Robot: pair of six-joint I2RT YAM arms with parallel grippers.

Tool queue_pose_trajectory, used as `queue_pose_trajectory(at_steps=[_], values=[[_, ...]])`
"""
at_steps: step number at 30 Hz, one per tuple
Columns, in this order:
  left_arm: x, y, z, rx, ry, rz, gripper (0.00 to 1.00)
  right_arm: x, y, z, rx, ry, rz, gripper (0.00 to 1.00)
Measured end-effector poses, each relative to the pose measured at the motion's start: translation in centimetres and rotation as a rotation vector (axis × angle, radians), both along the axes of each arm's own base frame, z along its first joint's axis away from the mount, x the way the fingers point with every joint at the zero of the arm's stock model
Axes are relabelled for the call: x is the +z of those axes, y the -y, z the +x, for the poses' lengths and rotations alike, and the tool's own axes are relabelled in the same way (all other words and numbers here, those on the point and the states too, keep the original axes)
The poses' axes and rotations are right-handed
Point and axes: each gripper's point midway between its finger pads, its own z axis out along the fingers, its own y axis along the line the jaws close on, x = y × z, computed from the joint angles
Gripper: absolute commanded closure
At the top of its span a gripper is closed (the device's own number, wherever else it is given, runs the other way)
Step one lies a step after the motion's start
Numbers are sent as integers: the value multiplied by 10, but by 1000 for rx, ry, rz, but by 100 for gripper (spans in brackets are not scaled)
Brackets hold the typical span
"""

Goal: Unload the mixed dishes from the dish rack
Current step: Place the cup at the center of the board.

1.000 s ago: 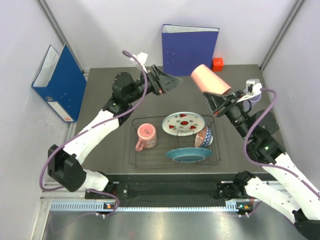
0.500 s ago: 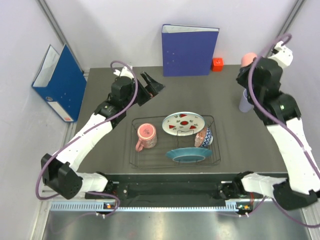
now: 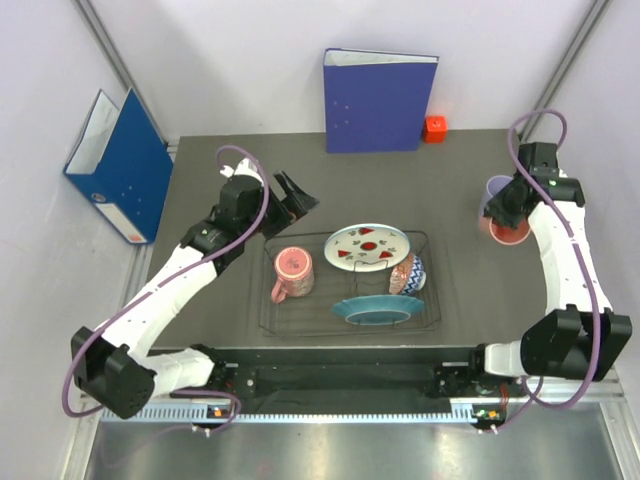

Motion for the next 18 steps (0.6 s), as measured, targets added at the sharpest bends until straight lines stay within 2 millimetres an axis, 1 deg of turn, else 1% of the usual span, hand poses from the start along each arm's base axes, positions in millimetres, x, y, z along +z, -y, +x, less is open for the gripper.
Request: queue_pose_trajectory(at_steps=[1,5,9,11,13,16,18], values=[[-3,-1,-2,0,-9,5,1,-3,-1,-1,0,-14,7,100],[-9,-3,-5,2,-30,19,1,-5,3,3,-23,-22,2,100],[-12,-4,-7,2,-43,26,1,-13,12,13,-54,-54,-22,100],[-14,-4,-7,1,-49,29,1,-24,19,21,-74,-94,-32,100],[-18,-3,-6,-3,-61,33,1,-40,27,30,-92,-144,-40,100],[-27,-1,-6,-11,-87,42,1,-63,32,33,-107,-214,-47,100],[-33,1,-6,-18,-106,47,1,-73,34,34,-112,-246,-49,100]])
